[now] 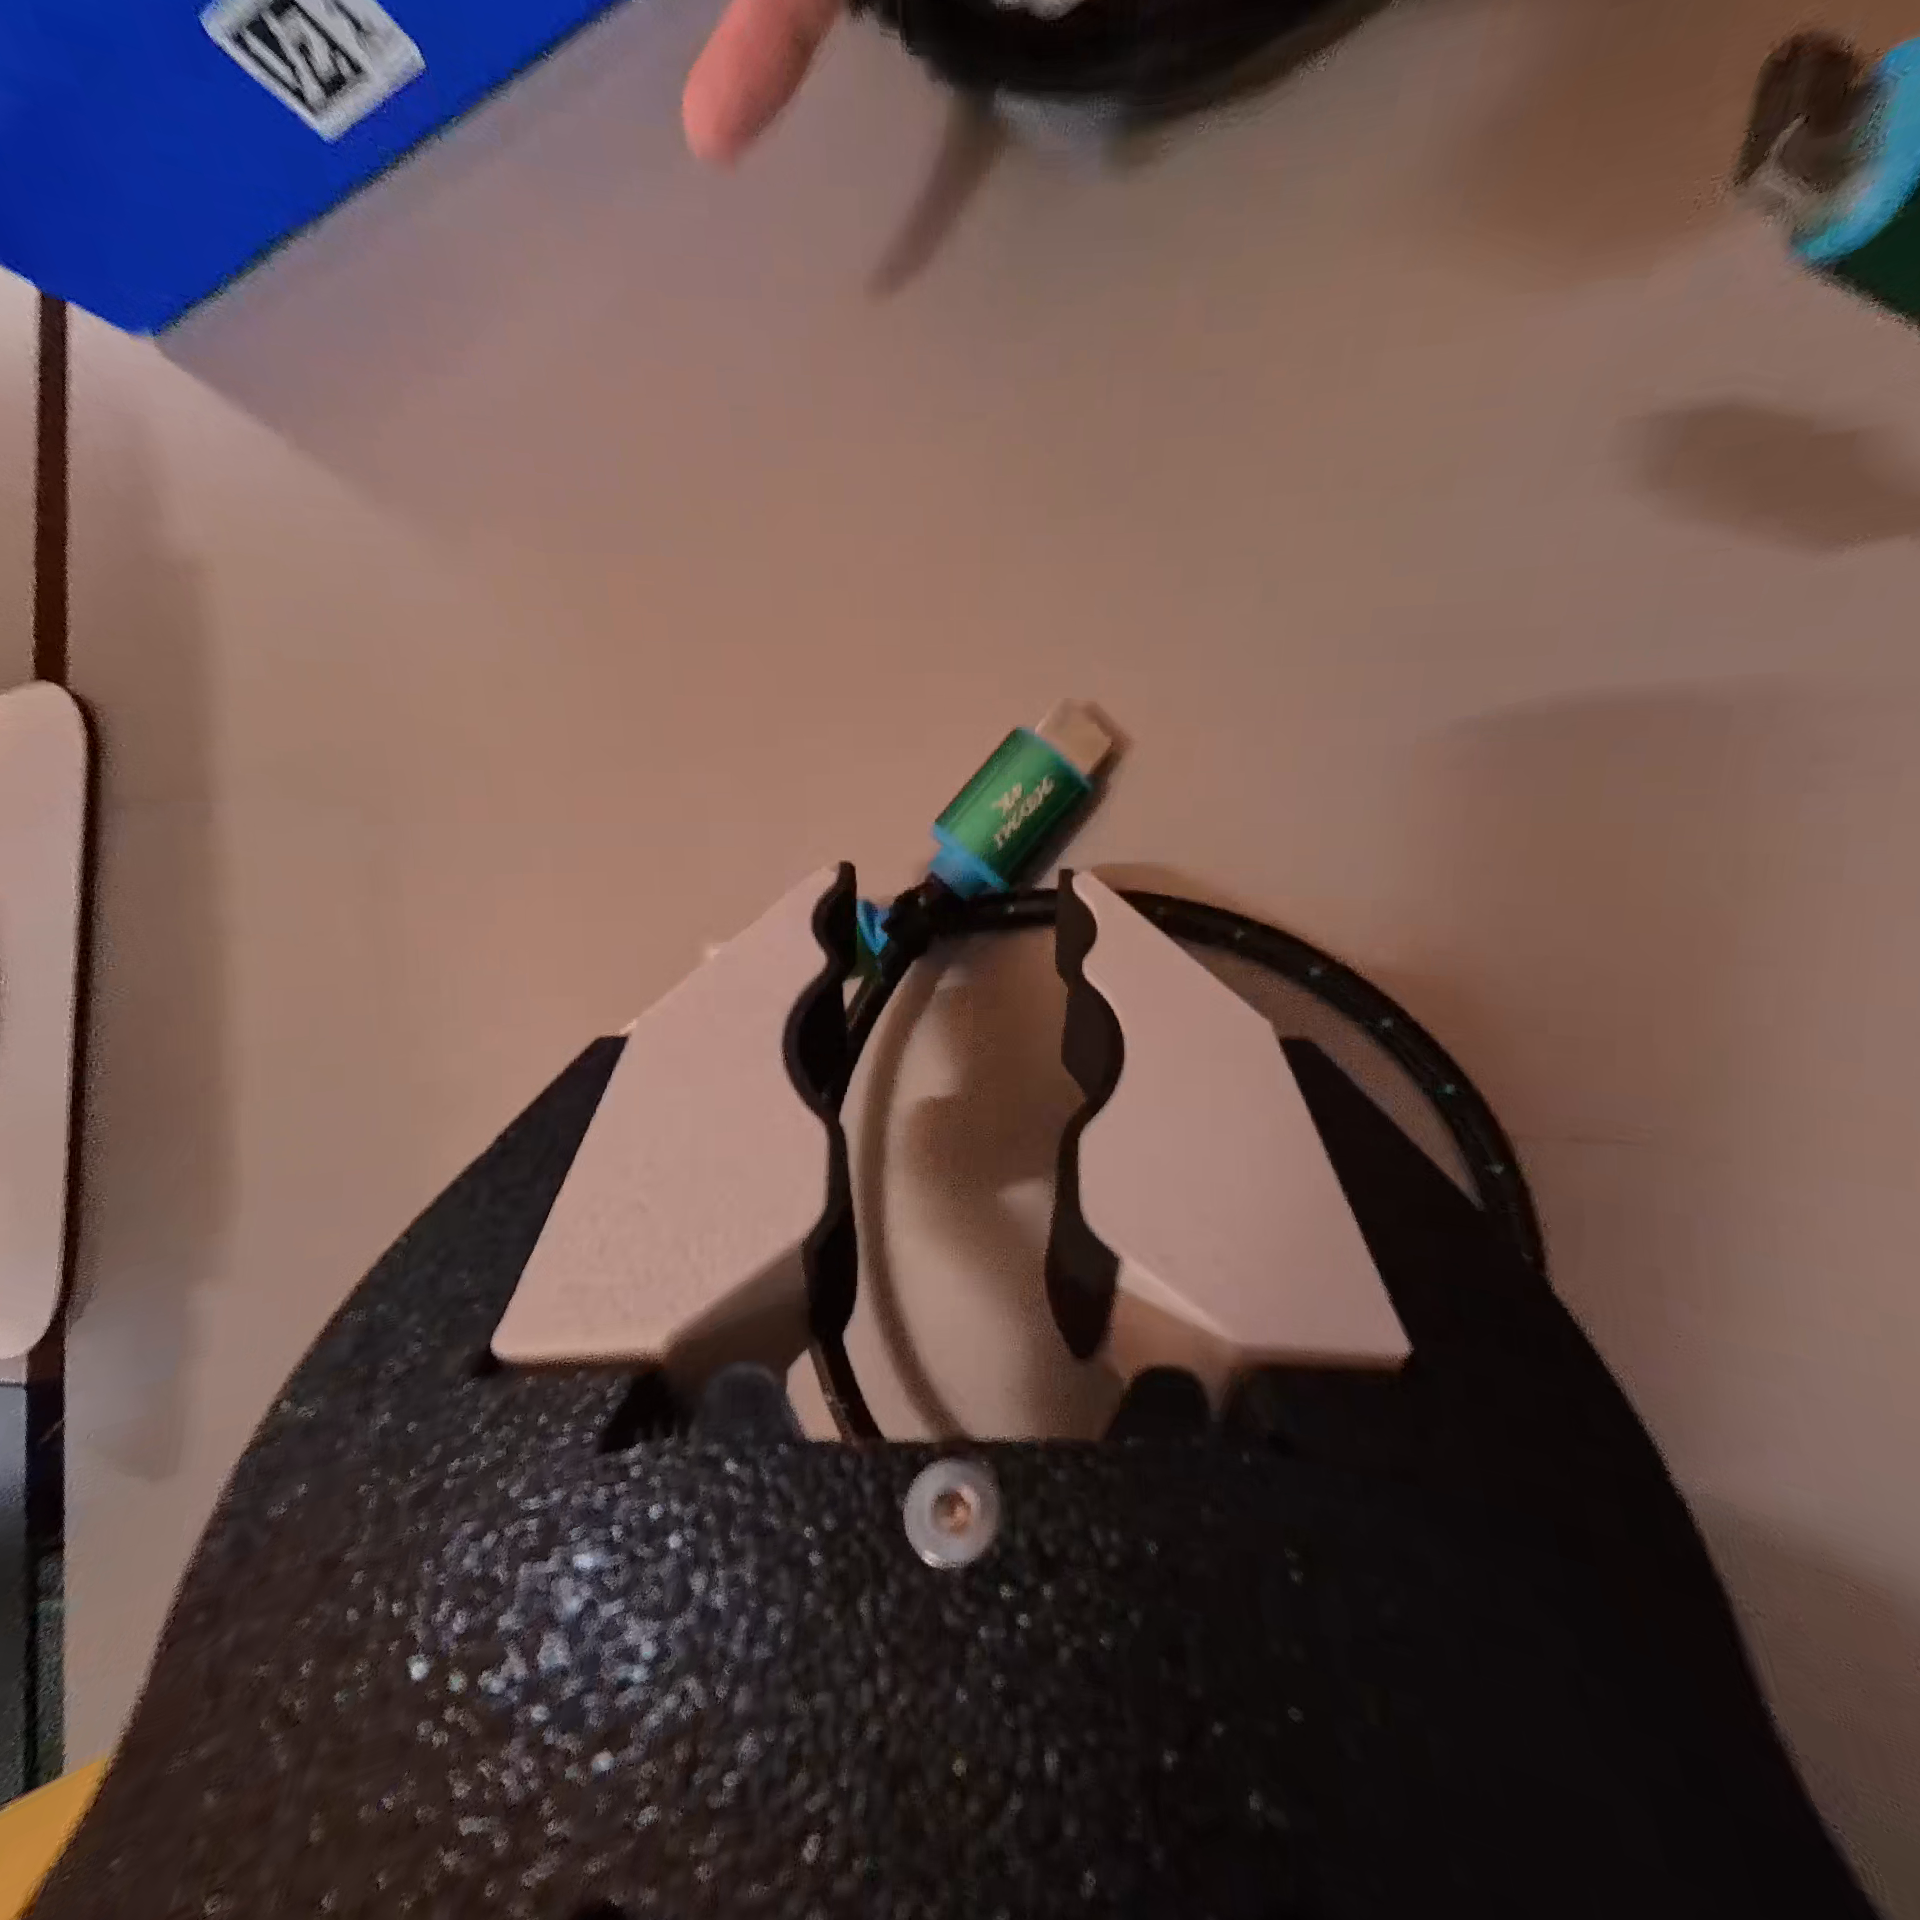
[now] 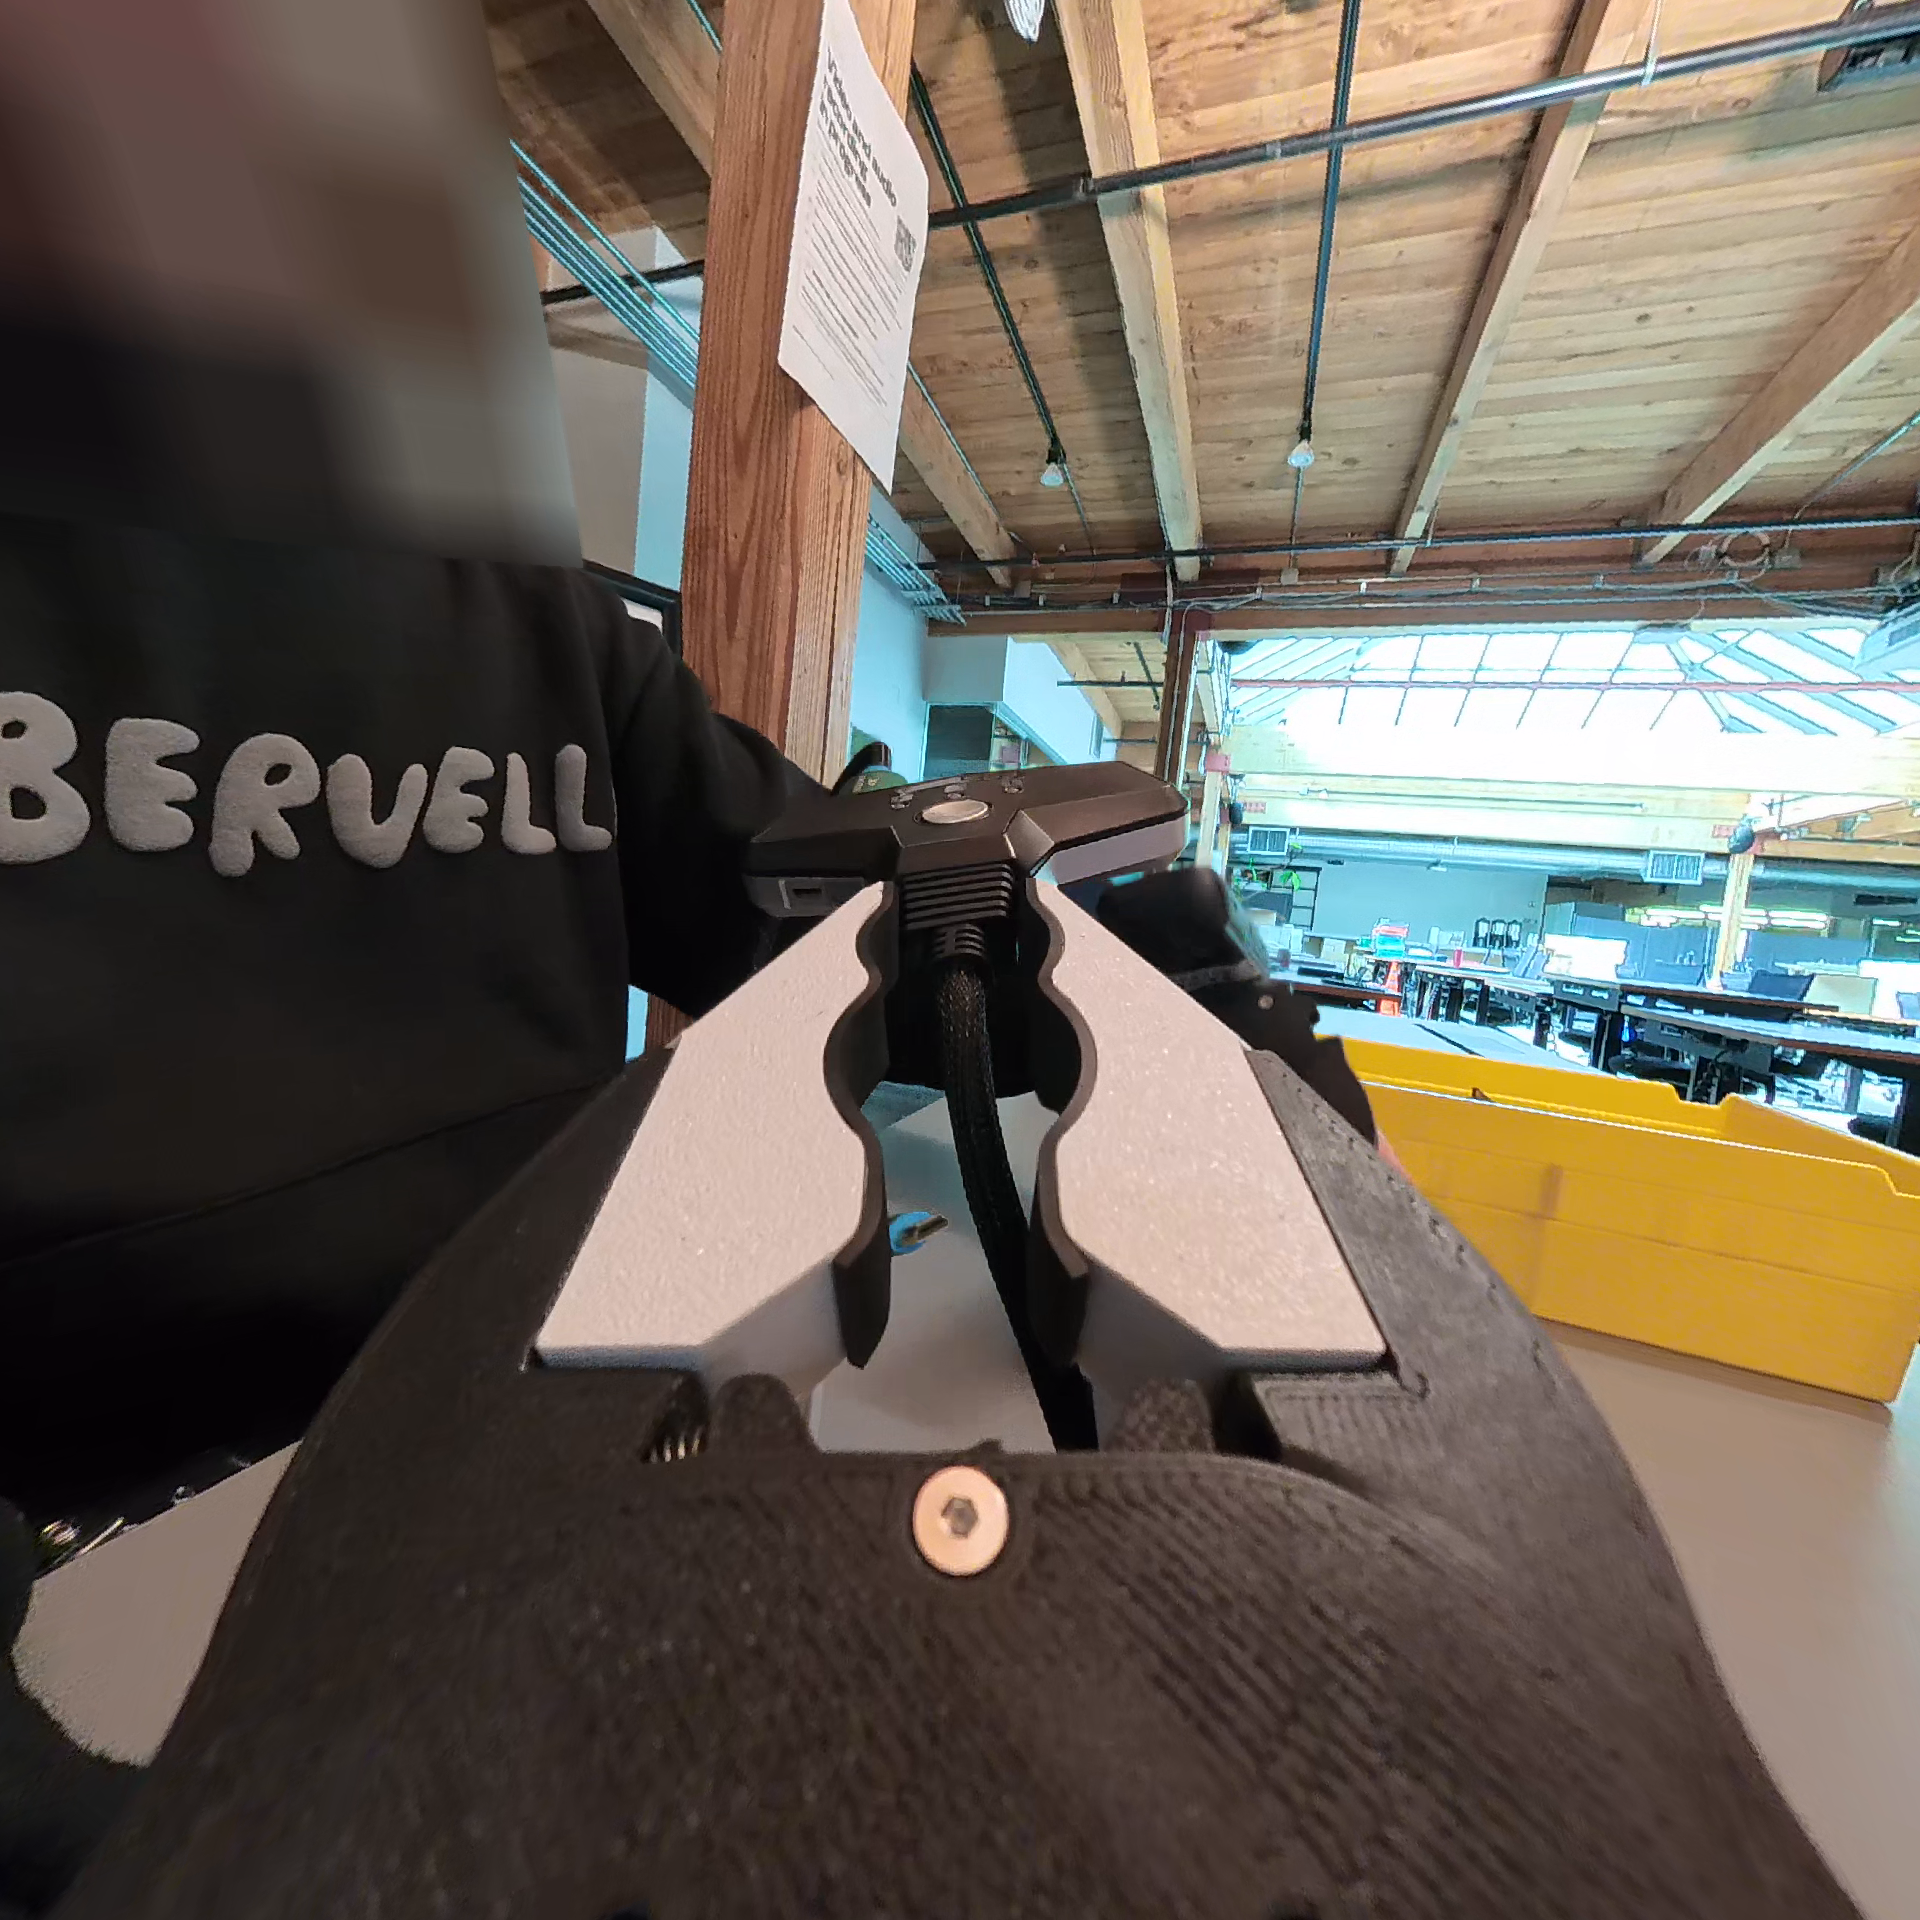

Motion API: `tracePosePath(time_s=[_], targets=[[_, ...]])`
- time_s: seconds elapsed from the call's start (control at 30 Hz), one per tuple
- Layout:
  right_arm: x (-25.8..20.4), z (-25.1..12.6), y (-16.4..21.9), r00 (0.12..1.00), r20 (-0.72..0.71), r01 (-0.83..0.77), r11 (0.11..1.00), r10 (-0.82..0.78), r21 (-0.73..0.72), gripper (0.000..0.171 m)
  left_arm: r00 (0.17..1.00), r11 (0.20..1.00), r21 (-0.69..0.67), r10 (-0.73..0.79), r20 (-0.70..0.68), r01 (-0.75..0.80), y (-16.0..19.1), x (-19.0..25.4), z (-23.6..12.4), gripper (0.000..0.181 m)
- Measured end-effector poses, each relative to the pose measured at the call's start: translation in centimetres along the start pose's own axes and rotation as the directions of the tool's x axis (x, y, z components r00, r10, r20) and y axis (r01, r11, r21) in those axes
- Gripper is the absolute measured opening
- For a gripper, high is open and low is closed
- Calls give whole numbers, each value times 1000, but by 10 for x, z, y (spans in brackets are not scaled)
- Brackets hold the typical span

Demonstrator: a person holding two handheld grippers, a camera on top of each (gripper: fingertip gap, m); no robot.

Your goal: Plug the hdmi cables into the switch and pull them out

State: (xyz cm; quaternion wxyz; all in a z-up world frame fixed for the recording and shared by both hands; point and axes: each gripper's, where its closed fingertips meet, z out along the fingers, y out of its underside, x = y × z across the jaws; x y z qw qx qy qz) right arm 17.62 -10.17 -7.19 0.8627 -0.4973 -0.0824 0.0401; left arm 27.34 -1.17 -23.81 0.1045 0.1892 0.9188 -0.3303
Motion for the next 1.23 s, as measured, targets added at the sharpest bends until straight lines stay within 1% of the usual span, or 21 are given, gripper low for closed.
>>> tracePosePath(time_s=[0.07,0.1,0.13,0.2,0.23,0.3,0.33,0.37,0.4,0.43,0.5,0.57,0.63,0.73,0.8,0.87,0.9,1.0,1.07,1.13,1.23], targets=[[0,0,0,1000,1,0,1000,0,2,20,999,999,-37,-34,29,35,7,-2,6,24],[0,-1,-1,1000,-1,1,1000,-1,4,20,994,994,-48,-94,53,97,9,-4,7,24],[0,-1,-2,1000,-3,5,1000,-5,6,20,978,979,-61,-191,81,196,11,-7,6,25],[0,-2,-4,1000,-4,9,1000,-9,11,20,898,902,-80,-406,170,423,19,-16,4,23],[-1,-2,-5,1000,-3,12,1000,-11,13,20,853,859,-76,-484,198,505,21,-17,1,23],[-1,-2,-5,1000,-2,10,1000,-10,15,20,799,804,-80,-567,200,590,24,-13,-5,23],[-1,-2,-5,1000,-1,11,1000,-11,16,20,802,805,-82,-568,185,588,22,-10,-8,22],[-1,-2,-5,1000,1,12,1000,-12,16,20,824,827,-77,-539,174,557,20,-8,-11,25],[-2,-2,-5,1000,6,12,1000,-12,14,20,858,865,-61,-482,176,499,17,-10,-15,28],[-3,-2,-6,1000,8,13,1000,-13,12,20,895,905,-51,-409,182,423,15,-12,-20,26],[-4,-2,-6,1000,12,12,1000,-12,12,20,954,959,-74,-260,149,273,15,-10,-26,23],[-5,-2,-6,1000,18,9,1000,-9,14,20,984,986,-91,-126,126,138,18,-12,-29,24],[-6,-2,-5,1000,26,3,1000,-4,10,20,994,993,-93,-65,93,74,20,-12,-25,27],[-7,0,-1,999,35,-5,1000,5,-6,20,998,993,-95,-67,14,68,23,-9,-17,28],[-7,0,1,999,36,-11,1000,11,-17,20,997,988,-133,-81,1,80,33,-10,-11,26],[-7,0,3,999,38,-14,1000,14,-22,20,995,988,-120,-101,-1,100,33,-11,-6,22],[-7,0,3,999,38,-14,1000,15,-23,20,992,986,-113,-126,11,126,33,-14,-4,19],[-5,0,4,999,32,-17,1000,18,-26,20,960,957,-89,-268,83,275,35,-23,0,11],[-5,0,5,999,27,-16,999,17,-33,20,935,934,-87,-337,113,347,37,-23,-1,9],[-4,0,7,1000,26,-15,999,16,-39,20,924,924,-91,-359,129,372,37,-22,-2,8],[-3,0,7,1000,19,-12,999,13,-41,20,928,925,-130,-336,160,357,39,-19,-8,8]])
